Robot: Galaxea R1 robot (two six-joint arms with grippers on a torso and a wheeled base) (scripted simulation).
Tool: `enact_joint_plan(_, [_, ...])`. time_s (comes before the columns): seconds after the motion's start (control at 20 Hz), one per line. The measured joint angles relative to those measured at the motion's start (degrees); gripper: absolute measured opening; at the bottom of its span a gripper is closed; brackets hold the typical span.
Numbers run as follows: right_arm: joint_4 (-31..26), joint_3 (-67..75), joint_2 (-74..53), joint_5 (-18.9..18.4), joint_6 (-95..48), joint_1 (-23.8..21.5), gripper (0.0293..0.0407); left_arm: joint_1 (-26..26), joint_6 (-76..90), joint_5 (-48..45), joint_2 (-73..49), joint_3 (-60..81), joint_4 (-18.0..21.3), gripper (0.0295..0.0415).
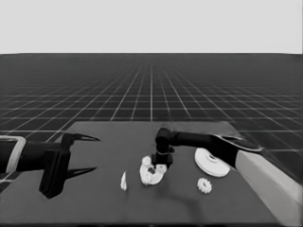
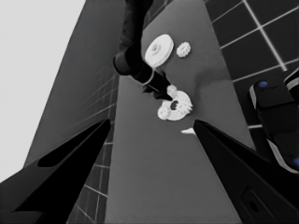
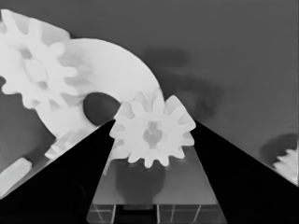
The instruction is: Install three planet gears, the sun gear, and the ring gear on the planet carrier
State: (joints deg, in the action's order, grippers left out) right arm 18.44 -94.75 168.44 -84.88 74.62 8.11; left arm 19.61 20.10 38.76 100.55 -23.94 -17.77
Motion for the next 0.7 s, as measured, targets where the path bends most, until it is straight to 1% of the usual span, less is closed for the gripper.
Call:
enact_joint_plan(0.2, [0.3,-0.3,0.1,0.2,-0.2,0.3,0.0312,0.0,0.0,0.0,0.0,0.0,0.0,0.0385])
enact_joint_plan(0.25, [0.3,-0.3,0.1,0.2,-0.2,0.3,0.0344,0.0,0.0,0.0,0.0,0.0,0.0,0.0385])
enact_joint_plan(0.3, [0.3,-0.3,0.1,0.2,-0.2,0.3,0.0371,0.0,0.0,0.0,0.0,0.0,0.0,0.0385])
enact_joint_plan(0.35, [0.3,-0.3,0.1,0.2,-0.2,0.3,0.0381,0.0,0.0,0.0,0.0,0.0,0.0,0.0385])
enact_joint_plan(0.45, [0.3,-0.3,0.1,0.2,-0.2,0.3,0.0384,0.0,0.0,0.0,0.0,0.0,0.0,0.0385])
enact_joint_plan(0.7, [0.3,-0.3,0.1,0.2,-0.2,0.3,0.0385,0.0,0.0,0.0,0.0,0.0,0.0,0.0385])
